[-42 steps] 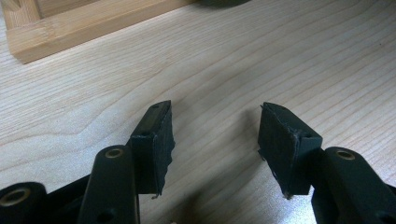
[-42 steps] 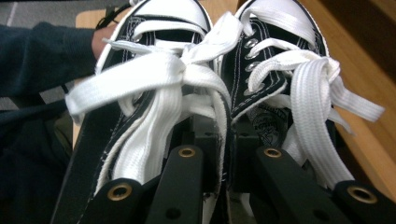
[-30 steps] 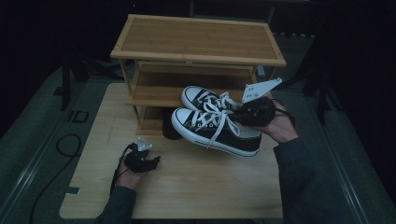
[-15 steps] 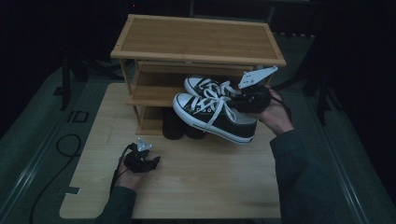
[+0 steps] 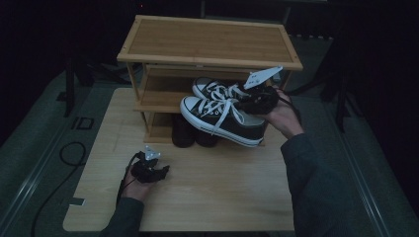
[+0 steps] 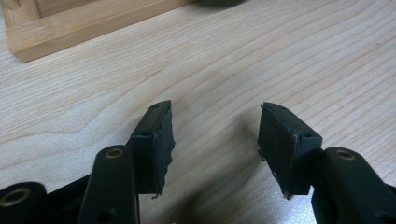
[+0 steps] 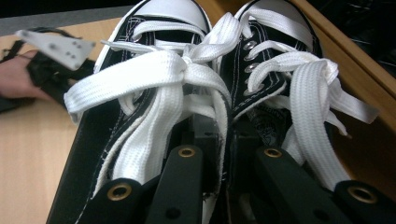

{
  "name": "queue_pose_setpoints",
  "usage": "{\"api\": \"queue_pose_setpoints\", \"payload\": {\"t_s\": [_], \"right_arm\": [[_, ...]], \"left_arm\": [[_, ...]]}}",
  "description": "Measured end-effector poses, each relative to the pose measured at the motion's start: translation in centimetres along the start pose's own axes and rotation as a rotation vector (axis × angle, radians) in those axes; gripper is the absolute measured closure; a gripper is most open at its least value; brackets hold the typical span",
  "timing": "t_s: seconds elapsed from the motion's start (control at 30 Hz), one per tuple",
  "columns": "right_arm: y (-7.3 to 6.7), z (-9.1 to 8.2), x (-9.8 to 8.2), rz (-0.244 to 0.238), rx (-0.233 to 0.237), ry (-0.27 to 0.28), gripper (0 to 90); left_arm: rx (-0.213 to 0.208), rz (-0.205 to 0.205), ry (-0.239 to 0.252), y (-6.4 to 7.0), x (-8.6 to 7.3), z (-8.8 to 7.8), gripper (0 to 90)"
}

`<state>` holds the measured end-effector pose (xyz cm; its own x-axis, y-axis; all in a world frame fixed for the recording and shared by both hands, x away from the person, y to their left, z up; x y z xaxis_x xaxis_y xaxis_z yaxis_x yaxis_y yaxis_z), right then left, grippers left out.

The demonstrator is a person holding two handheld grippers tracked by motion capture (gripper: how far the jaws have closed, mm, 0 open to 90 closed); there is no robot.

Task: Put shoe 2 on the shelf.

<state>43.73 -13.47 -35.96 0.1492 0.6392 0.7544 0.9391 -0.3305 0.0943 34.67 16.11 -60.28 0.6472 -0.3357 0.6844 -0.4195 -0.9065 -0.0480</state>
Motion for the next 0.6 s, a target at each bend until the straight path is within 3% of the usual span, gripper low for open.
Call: {"api": "queue_pose_setpoints", "payload": {"t_s": [0.37, 0.6], "right_arm": [[1.2, 2.0, 0.3, 0.125, -0.159, 0.031, 85.0], [1.6, 2.4, 0.4, 0.149, -0.253, 0.043, 85.1]], "left_arm": [[-0.001, 0.000, -0.001, 0.0, 0.0, 0.0, 45.7], [0.000, -0.002, 0.001, 0.0, 0.0, 0.0, 45.7]]}}
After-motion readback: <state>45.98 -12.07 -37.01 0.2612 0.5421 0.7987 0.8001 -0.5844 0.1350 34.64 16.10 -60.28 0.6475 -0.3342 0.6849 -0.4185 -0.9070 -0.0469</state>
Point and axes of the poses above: each handheld gripper's, and its own axes: z roughly forward along the jaws, x roughly out of its top, y roughly to its right, the point moved 5 cm from there along z, roughly forward along the jaws, and after that the axes turned 4 degrees about x, right-handed, at the moved point
